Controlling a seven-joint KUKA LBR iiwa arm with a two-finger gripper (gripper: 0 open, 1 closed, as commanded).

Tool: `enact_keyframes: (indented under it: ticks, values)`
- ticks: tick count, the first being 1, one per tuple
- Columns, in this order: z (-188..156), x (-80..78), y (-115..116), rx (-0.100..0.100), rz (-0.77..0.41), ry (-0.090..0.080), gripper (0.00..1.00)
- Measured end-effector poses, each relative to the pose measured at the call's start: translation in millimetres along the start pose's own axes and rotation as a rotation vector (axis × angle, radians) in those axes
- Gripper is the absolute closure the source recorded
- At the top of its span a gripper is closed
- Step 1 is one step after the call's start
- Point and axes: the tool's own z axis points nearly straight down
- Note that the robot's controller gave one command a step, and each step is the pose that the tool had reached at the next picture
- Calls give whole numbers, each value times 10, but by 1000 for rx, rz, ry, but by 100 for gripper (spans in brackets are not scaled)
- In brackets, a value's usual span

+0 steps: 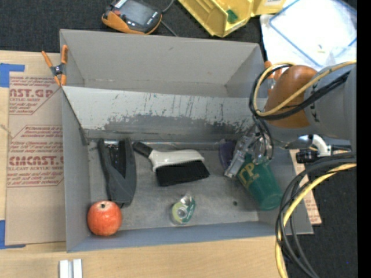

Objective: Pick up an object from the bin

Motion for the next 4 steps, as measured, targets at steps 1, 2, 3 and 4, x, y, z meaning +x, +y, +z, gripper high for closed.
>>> enact_keyframes:
  ticks: [1, 2, 3, 4]
  values:
    - [0, 0, 0, 0, 0, 0, 100]
    - [-11, 14, 4, 1, -2, 5, 100]
    - [-271, 54, 8, 3, -2, 16, 100]
    - [-410, 55, 12, 2, -2, 16, 100]
